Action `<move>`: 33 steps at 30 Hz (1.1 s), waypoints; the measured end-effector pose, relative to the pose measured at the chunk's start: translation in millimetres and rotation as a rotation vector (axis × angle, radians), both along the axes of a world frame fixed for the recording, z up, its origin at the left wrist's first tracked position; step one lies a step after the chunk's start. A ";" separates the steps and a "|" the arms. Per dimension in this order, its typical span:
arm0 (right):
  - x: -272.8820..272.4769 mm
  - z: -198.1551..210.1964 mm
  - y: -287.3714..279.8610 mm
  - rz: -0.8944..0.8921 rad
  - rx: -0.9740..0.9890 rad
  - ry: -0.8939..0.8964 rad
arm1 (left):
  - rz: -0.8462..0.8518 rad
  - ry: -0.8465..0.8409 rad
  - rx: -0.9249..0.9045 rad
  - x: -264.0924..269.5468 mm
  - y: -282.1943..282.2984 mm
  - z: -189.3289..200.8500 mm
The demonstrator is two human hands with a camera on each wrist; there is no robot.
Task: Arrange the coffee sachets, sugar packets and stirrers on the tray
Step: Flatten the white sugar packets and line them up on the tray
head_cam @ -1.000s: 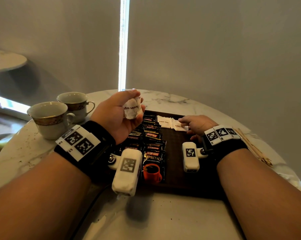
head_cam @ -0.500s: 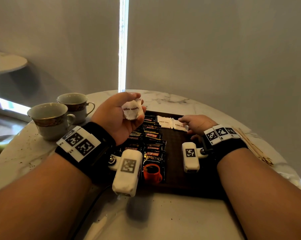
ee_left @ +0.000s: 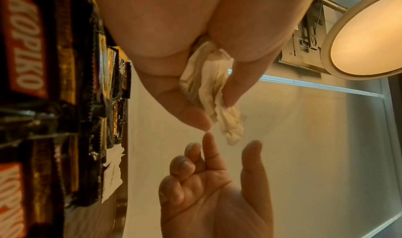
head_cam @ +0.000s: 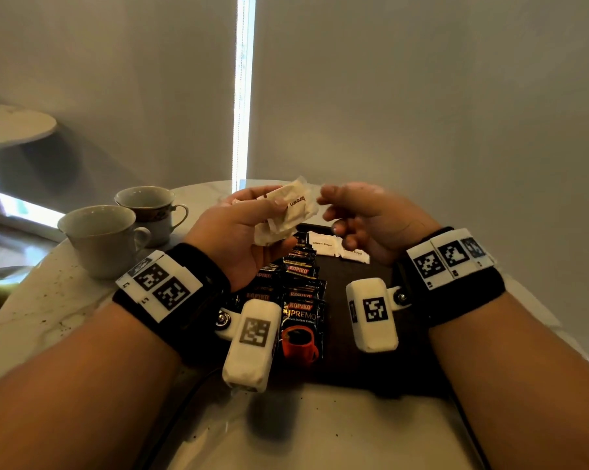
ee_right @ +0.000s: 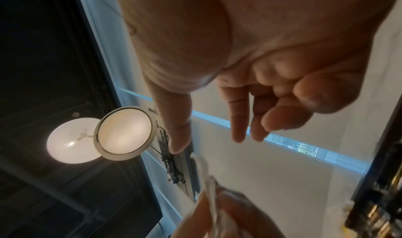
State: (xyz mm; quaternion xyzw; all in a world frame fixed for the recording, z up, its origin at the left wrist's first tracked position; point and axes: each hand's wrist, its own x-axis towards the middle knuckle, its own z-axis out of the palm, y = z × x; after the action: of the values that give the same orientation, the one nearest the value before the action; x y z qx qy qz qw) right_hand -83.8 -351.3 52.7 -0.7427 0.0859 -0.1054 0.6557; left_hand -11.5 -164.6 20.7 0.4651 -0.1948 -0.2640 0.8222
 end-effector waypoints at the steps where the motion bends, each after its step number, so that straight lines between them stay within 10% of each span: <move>1: -0.4 0.4 5.6 0.042 -0.007 -0.007 | 0.010 -0.006 0.005 0.4 -0.5 -0.5; 18: 2.0 2.0 21.1 -0.066 0.312 -0.155 | 0.041 0.047 0.034 1.4 -0.6 0.5; 33: -1.3 -4.4 34.2 0.017 0.215 -0.144 | -0.007 -0.003 0.025 -2.6 0.3 2.7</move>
State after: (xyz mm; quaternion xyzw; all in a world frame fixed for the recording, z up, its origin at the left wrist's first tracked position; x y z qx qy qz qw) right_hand -85.1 -317.1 48.2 -0.6591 0.0433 -0.1432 0.7370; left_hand -14.1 -164.4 23.3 0.4751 -0.1945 -0.2685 0.8151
